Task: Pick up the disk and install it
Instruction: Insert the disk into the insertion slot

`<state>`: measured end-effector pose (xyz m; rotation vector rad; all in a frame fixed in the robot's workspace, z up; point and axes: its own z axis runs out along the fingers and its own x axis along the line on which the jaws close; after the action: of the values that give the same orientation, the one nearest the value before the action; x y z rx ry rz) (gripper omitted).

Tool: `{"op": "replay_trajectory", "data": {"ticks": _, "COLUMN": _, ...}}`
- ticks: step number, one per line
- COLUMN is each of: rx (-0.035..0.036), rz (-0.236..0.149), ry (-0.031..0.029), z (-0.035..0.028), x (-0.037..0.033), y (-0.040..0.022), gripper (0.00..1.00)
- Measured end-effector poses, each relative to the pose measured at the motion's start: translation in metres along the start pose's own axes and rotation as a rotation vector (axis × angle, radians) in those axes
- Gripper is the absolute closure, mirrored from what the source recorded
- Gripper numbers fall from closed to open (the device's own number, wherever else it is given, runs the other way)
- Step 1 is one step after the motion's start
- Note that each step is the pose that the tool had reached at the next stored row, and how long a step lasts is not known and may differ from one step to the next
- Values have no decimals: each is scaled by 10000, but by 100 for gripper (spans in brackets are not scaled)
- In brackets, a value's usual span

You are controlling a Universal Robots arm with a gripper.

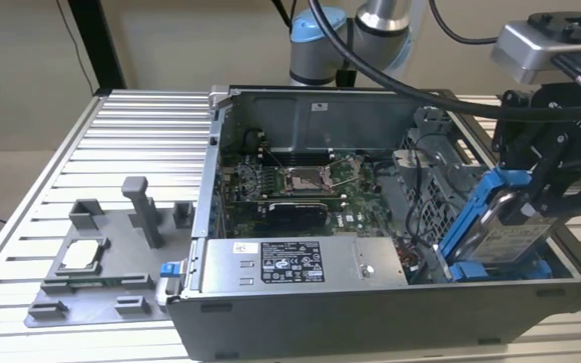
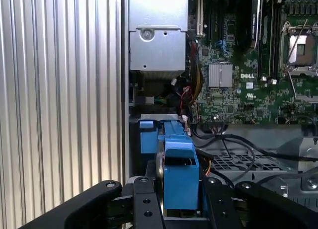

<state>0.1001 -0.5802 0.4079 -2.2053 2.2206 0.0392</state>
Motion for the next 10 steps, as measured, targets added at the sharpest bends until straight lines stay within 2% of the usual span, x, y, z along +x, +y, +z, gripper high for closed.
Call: {"op": "replay_trajectory", "data": {"ticks": 10, "rx": -1, "rz": 0, "ry": 1, "z": 149, "x": 4, "y": -1, "gripper": 100}}
